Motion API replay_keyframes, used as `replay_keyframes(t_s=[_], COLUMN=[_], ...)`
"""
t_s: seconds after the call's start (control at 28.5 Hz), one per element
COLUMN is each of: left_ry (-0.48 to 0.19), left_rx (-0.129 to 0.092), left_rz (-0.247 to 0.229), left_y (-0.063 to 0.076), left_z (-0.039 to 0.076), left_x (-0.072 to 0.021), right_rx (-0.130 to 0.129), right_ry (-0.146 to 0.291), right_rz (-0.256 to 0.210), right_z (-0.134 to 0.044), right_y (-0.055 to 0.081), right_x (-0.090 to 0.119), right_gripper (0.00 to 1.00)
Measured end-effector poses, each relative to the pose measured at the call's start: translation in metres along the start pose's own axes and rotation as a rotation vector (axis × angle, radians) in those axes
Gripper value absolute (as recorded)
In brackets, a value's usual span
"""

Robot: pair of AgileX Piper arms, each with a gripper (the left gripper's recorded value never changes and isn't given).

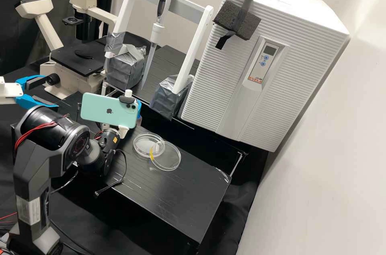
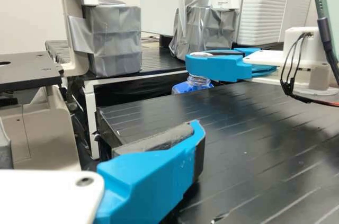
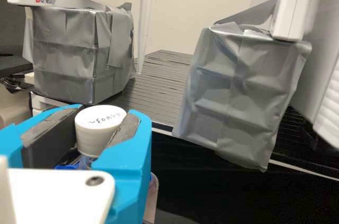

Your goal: Close the bottle

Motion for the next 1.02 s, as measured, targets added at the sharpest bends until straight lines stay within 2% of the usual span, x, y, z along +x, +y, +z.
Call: replay_keyframes(t_s=[0.32,0.35,0.42,0.63,1.02], left_ry=[0.0,0.0,-0.001,0.002,0.004], left_rx=[0.001,0.001,0.009,0.009,0.009], left_rz=[0.0,0.002,0.003,-0.004,-0.01], left_y=[0.0003,0.0007,0.0009,0.0003,-0.0003], left_z=[0.0001,0.0002,0.0003,0.0001,-0.0002], left_x=[-0.0002,-0.0003,-0.0004,-0.0004,-0.0004], right_rx=[0.003,0.003,0.003,0.008,0.013], right_ry=[-0.003,-0.004,-0.004,-0.012,-0.033], right_rz=[0.003,0.004,0.004,0.008,-0.011], right_z=[0.0004,0.0005,0.0005,0.001,0.0033], right_y=[0.0001,0.0002,0.0002,0.0005,-0.003], right_x=[0.0,0.0,0.0,0.0001,-0.0028], right_gripper=[0.0,1.0,1.0,1.0,1.0])
